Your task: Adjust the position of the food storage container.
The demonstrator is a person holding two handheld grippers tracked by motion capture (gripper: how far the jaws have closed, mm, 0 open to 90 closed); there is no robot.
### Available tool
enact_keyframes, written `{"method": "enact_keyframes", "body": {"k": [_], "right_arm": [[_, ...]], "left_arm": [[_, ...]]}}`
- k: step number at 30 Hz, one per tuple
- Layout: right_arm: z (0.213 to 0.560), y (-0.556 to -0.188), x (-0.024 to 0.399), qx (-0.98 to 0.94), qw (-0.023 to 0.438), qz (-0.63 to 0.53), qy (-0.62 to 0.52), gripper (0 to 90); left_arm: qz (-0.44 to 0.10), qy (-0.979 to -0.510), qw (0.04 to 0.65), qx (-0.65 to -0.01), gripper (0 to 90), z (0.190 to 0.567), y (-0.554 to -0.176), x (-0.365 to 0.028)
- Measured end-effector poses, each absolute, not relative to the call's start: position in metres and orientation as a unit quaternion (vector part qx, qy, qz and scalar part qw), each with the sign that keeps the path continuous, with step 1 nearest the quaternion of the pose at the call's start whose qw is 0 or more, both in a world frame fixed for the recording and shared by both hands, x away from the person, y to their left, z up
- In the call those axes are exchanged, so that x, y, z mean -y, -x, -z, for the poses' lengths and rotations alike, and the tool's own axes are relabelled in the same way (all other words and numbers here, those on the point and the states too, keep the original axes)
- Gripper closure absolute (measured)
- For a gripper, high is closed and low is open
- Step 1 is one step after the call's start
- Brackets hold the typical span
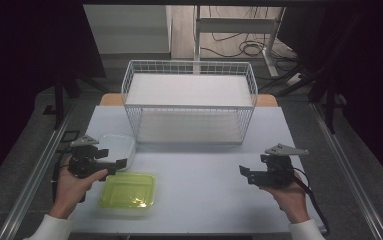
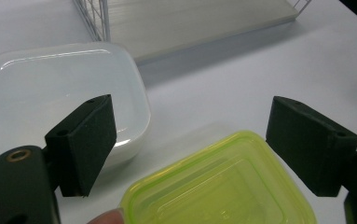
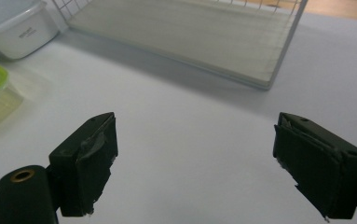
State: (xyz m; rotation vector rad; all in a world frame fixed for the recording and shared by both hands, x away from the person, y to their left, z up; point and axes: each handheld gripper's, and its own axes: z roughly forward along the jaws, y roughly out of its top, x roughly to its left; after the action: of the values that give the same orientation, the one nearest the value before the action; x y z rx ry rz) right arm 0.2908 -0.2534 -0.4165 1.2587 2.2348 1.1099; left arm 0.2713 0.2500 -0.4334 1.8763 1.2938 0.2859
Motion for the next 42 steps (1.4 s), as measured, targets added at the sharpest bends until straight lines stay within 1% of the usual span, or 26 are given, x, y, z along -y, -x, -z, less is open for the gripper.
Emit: {"method": "enact_keyframes", "body": {"k": [7,12,15,23,25,30,31,33,35,42], "right_arm": [[0.423,-0.291,0.249,-0.794,0.168,-0.381,-0.443,14.4],[0.423,-0.292,0.250,-0.794,0.171,-0.376,-0.446,15.0],[0.423,-0.292,0.250,-0.795,0.171,-0.375,-0.445,15.1],[0.426,-0.294,0.247,-0.800,0.167,-0.368,-0.444,15.2],[0.426,-0.294,0.247,-0.799,0.166,-0.368,-0.446,15.3],[0.426,-0.295,0.247,-0.798,0.165,-0.366,-0.449,15.3],[0.426,-0.295,0.247,-0.799,0.165,-0.365,-0.449,15.4],[0.428,-0.295,0.246,-0.801,0.164,-0.361,-0.449,15.4],[0.429,-0.294,0.244,-0.803,0.163,-0.356,-0.448,15.4],[0.431,-0.294,0.243,-0.806,0.164,-0.349,-0.449,15.4]], "left_arm": [[-0.107,-0.743,0.412,-0.516,17.7,0.434,-0.270,-0.253],[-0.101,-0.736,0.401,-0.537,22.7,0.435,-0.264,-0.266],[-0.097,-0.734,0.397,-0.542,23.5,0.437,-0.260,-0.270],[-0.078,-0.743,0.365,-0.555,26.0,0.447,-0.247,-0.281],[-0.077,-0.744,0.346,-0.567,26.8,0.452,-0.242,-0.288],[-0.071,-0.746,0.328,-0.576,33.5,0.458,-0.238,-0.297],[-0.071,-0.746,0.323,-0.579,33.5,0.459,-0.238,-0.298],[-0.070,-0.745,0.313,-0.585,37.9,0.463,-0.237,-0.302],[-0.071,-0.744,0.307,-0.590,40.3,0.465,-0.236,-0.305],[-0.060,-0.743,0.286,-0.602,46.3,0.477,-0.233,-0.312]]}}
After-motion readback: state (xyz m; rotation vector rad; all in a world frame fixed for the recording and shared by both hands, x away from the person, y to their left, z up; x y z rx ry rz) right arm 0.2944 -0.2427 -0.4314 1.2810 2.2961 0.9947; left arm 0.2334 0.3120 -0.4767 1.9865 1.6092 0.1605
